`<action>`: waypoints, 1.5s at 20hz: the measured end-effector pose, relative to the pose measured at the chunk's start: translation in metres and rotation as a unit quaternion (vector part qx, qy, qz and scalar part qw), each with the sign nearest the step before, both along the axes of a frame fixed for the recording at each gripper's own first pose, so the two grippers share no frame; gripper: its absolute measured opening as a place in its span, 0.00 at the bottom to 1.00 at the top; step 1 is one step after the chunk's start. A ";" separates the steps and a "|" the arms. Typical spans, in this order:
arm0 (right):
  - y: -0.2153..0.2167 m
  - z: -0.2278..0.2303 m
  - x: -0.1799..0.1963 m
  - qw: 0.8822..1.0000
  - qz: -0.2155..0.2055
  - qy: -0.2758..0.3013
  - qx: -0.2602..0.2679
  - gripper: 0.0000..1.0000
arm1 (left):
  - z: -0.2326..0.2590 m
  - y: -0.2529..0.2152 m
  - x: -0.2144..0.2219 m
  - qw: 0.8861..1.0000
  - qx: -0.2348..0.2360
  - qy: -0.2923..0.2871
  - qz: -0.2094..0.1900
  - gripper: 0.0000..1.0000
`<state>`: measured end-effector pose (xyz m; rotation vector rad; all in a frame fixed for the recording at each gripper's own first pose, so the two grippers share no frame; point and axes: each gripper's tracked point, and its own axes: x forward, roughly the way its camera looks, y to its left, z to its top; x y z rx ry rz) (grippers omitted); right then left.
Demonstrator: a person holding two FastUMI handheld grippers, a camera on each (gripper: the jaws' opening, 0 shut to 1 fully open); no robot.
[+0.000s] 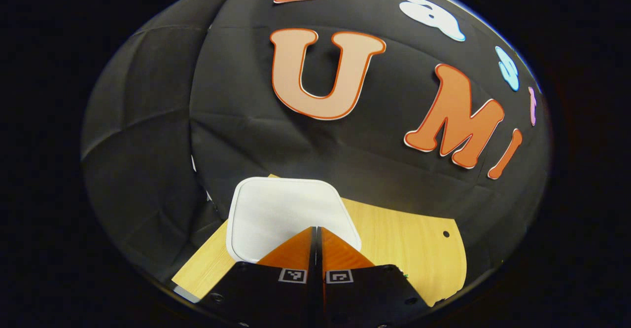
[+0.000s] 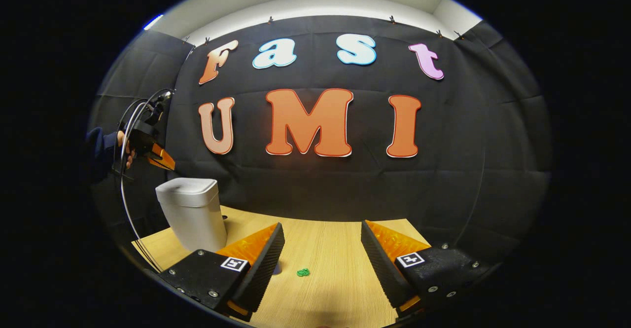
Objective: Press the lid of the desktop garbage bin to open it, pick up the crumpled paper on the desktop and throw it into the bin, then pick up the pop can on the desktop and drop it into the bin, and finally close the garbage bin lid.
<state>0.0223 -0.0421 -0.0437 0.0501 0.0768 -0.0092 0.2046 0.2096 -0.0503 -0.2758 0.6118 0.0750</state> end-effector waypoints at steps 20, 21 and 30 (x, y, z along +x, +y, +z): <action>-0.012 -0.022 0.012 1.000 -0.009 0.028 0.008 0.94 | -0.070 -0.006 0.005 0.988 -0.013 0.151 -0.028 0.00; -0.012 -0.020 0.012 1.000 -0.008 0.027 0.007 0.94 | -0.063 0.001 0.008 0.990 0.015 0.138 -0.019 0.04; -0.007 -0.015 0.011 1.000 0.000 0.024 -0.011 0.93 | 0.096 0.016 0.013 0.977 0.176 -0.120 0.024 0.00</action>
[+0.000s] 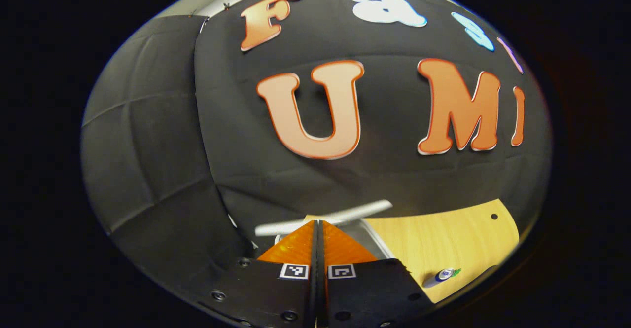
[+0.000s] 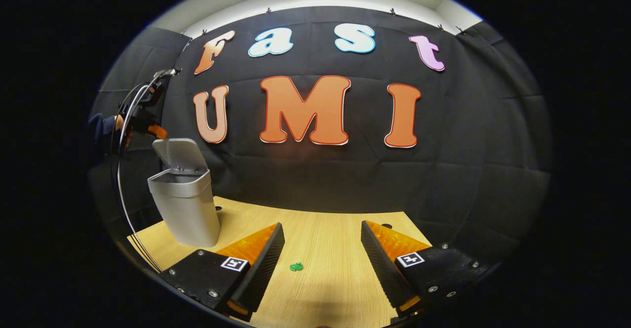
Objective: Press the lid of the desktop garbage bin to open it, pick up the crumpled paper on the desktop and throw it into the bin, then pick up the pop can on the desktop and drop it into the bin, and finally close the garbage bin lid.
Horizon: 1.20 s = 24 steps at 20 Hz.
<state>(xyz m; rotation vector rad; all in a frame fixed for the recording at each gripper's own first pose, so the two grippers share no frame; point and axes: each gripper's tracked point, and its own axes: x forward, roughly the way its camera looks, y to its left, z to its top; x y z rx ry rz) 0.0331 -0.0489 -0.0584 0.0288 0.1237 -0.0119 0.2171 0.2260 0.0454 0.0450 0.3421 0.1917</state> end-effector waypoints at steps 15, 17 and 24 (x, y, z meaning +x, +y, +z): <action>0.007 -0.007 0.009 0.999 0.027 -0.016 -0.005 0.93 | 0.050 -0.131 -0.163 0.975 -0.063 -0.208 -0.036 0.96; 0.012 -0.018 0.013 0.999 0.040 -0.013 -0.005 0.94 | 0.049 -0.156 -0.188 0.969 -0.071 -0.232 -0.049 0.95; 0.034 -0.095 0.049 0.995 0.093 0.034 0.005 0.94 | 0.040 -0.206 -0.249 0.968 -0.059 -0.240 -0.040 0.92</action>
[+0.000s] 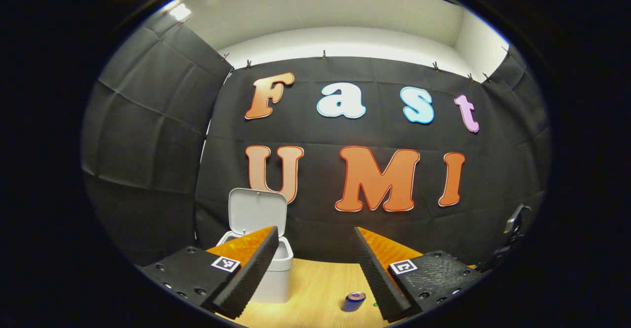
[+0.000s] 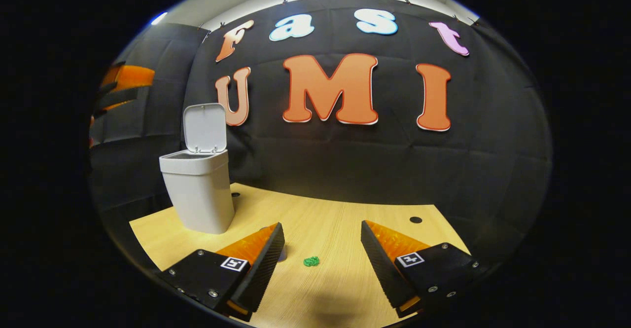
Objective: Press the lid of the desktop garbage bin to open it, pick up the crumpled paper on the desktop and throw it into the bin, then pick up the pop can on the desktop and drop it into the bin, and finally close the garbage bin lid.
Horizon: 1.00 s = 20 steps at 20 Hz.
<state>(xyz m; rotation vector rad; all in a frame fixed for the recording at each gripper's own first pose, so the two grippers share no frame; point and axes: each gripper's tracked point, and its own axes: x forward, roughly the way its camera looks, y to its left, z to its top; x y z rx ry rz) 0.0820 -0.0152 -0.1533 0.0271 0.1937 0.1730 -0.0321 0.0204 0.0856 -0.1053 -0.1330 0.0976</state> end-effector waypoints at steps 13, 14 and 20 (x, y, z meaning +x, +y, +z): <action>0.035 -0.177 0.094 0.985 -0.009 0.170 -0.032 0.96 | -0.010 0.010 0.039 0.997 0.054 0.045 -0.025 0.93; 0.033 -0.186 0.099 0.983 -0.013 0.179 -0.035 0.96 | -0.010 0.013 0.042 0.997 0.059 0.047 -0.024 0.93; 0.041 -0.224 0.115 0.975 -0.015 0.218 -0.036 0.92 | -0.023 0.031 0.060 0.996 0.063 0.066 -0.013 0.94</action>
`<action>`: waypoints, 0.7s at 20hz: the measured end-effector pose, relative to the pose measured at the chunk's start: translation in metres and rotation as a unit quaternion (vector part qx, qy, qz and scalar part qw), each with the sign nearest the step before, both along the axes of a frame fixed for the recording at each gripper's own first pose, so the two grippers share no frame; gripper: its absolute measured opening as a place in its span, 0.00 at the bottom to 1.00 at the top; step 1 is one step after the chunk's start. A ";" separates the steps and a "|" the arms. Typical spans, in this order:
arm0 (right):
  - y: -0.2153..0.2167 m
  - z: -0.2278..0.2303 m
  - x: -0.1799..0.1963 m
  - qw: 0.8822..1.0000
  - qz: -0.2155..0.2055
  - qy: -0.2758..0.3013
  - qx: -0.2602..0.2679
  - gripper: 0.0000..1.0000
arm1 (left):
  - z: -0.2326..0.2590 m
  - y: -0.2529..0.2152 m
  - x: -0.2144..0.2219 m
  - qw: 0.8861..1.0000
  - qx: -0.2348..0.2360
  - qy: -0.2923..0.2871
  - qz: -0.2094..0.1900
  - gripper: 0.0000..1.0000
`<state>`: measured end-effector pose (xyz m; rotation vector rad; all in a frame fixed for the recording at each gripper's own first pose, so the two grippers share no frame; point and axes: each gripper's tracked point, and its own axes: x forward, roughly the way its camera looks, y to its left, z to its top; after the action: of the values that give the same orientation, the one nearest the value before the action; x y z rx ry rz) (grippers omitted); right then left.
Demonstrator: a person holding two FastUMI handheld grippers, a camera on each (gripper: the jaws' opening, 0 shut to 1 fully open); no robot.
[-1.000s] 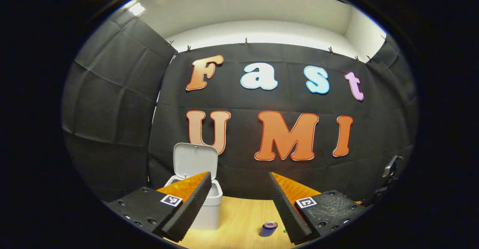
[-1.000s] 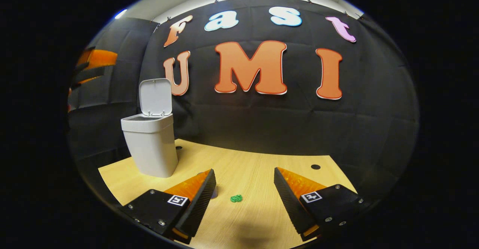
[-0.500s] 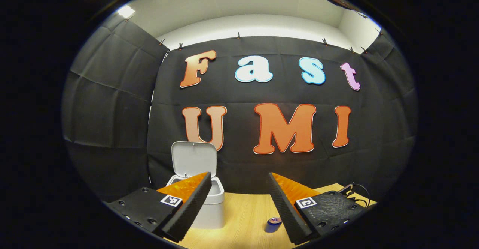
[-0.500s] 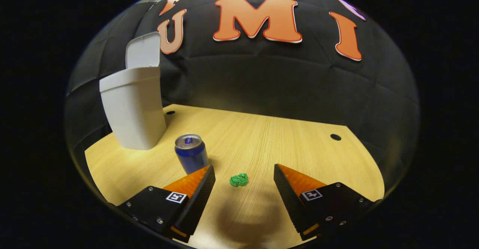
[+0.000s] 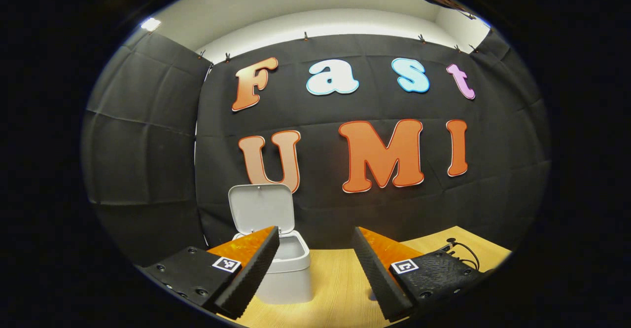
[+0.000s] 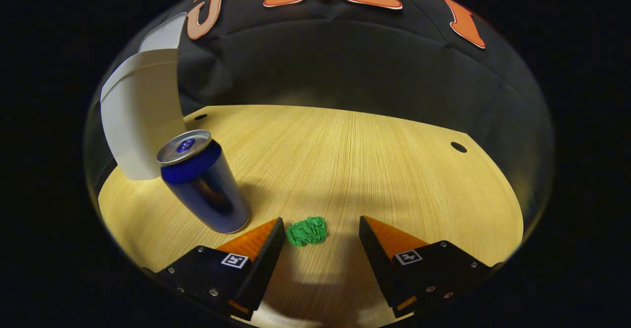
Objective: Press the lid of the desktop garbage bin to open it, pick up the crumpled paper on the desktop and throw it into the bin, then pick up the pop can on the desktop and drop it into the bin, and finally close the garbage bin lid.
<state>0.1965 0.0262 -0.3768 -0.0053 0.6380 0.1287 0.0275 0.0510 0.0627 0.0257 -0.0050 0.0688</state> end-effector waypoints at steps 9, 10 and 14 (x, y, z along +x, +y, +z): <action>0.004 0.000 -0.011 1.000 0.012 0.022 0.006 0.27 | -0.012 -0.003 0.006 1.000 -0.015 0.014 -0.009 0.94; 0.001 0.005 -0.011 1.000 0.007 0.017 0.007 0.25 | -0.013 -0.004 0.005 1.000 -0.017 0.014 -0.011 0.94; -0.008 0.038 -0.012 1.000 -0.003 -0.013 0.019 0.19 | -0.013 -0.006 0.001 0.999 -0.030 0.012 -0.017 0.94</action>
<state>0.1848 0.0181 -0.3386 0.0319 0.6094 0.1347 0.0289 0.0452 0.0494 -0.0335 0.0200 0.0338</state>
